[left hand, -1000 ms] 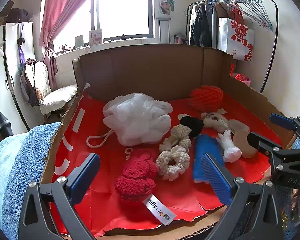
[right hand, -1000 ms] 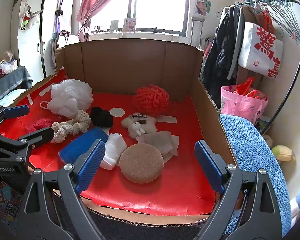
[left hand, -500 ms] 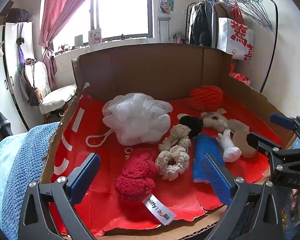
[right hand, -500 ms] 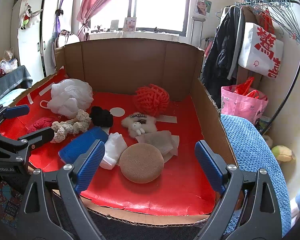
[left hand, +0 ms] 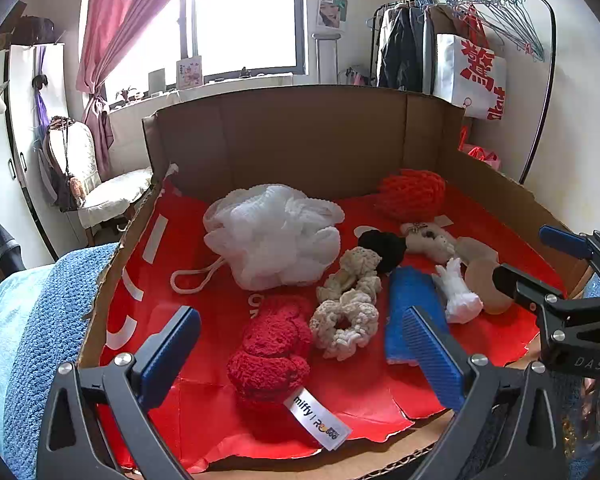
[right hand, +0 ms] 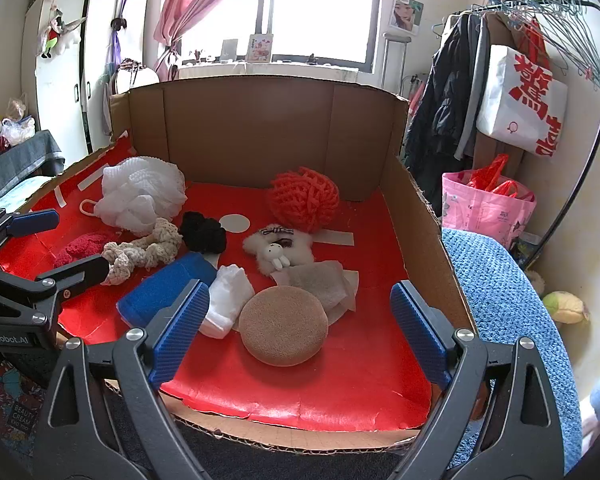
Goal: Organize soft objects
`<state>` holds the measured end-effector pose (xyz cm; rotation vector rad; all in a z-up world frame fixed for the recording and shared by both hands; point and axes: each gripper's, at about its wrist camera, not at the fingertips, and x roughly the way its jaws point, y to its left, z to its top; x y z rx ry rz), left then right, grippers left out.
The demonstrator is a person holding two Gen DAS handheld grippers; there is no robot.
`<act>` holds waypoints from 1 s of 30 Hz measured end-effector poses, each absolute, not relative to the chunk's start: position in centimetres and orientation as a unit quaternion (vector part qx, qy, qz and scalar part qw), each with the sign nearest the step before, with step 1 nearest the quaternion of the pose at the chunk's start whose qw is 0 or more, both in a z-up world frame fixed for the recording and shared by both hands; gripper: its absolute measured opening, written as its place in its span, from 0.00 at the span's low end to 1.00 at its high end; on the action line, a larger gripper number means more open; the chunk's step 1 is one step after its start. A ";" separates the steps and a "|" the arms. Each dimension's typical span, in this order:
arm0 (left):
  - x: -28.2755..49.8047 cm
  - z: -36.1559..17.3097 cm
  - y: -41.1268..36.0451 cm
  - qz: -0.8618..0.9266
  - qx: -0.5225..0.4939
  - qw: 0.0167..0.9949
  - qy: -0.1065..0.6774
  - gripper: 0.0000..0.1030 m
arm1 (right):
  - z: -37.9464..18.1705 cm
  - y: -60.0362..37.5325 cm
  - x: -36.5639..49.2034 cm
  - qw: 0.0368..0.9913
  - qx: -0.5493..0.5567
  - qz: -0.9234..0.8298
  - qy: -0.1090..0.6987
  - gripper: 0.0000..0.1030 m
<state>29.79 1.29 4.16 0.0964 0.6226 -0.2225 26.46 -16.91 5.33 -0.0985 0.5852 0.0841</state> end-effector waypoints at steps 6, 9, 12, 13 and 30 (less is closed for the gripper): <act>29.8 4.1 1.4 -0.111 0.045 0.945 0.305 1.00 | 5.3 -16.9 26.4 0.956 -0.047 0.042 0.288 0.91; 29.7 4.3 1.7 -0.115 0.040 0.945 0.303 1.00 | 5.4 -17.1 26.3 0.956 -0.045 0.046 0.285 0.90; 29.0 5.2 2.1 -0.099 0.040 0.950 0.295 1.00 | 5.9 -17.8 25.9 0.959 -0.033 0.050 0.277 0.90; 28.7 5.8 2.3 -0.097 0.039 0.951 0.292 1.00 | 6.2 -18.1 25.6 0.960 -0.032 0.048 0.274 0.90; 13.6 17.5 5.1 -0.071 0.008 0.968 0.241 1.00 | 18.1 -23.2 12.0 0.975 -0.005 0.047 0.218 0.91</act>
